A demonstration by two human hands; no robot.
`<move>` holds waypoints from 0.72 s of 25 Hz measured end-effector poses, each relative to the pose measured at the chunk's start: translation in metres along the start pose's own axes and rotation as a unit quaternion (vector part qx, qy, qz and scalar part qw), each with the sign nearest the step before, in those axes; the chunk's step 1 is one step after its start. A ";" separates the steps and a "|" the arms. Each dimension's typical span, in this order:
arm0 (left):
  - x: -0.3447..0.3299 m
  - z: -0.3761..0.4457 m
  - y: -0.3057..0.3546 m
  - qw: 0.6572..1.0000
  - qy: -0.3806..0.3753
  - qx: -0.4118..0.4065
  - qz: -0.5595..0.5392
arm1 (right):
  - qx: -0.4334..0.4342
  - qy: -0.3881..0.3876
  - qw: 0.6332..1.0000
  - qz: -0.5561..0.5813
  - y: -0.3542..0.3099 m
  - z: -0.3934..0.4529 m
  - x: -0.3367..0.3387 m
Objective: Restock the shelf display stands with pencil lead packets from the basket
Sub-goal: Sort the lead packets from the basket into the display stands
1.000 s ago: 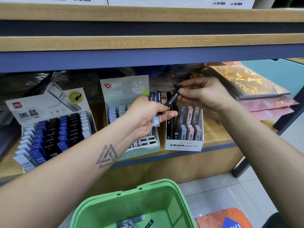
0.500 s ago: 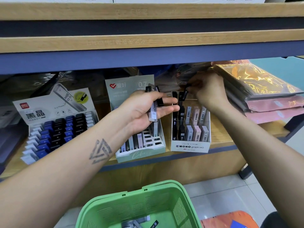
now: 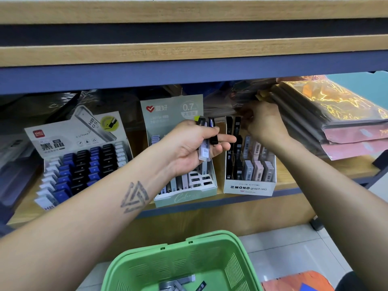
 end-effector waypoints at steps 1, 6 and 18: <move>0.000 -0.001 0.000 1.000 -0.004 -0.001 -0.002 | 0.004 0.009 1.000 -0.003 -0.002 0.000 0.003; -0.001 -0.005 -0.002 1.000 -0.001 -0.005 0.000 | -0.125 -0.144 0.893 0.408 -0.039 -0.017 0.021; 0.025 -0.007 0.010 0.988 0.106 -0.056 0.094 | -0.106 -0.218 0.888 0.391 -0.055 -0.041 0.034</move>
Point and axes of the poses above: each hand's wrist, its own z-axis towards the middle knuckle, its own x-axis out of the back of the hand, y = z × x, the point moved 1 cm from there along z, towards the middle knuckle, and after that the axes turned 13 degrees about z, right-handed, at the moved point
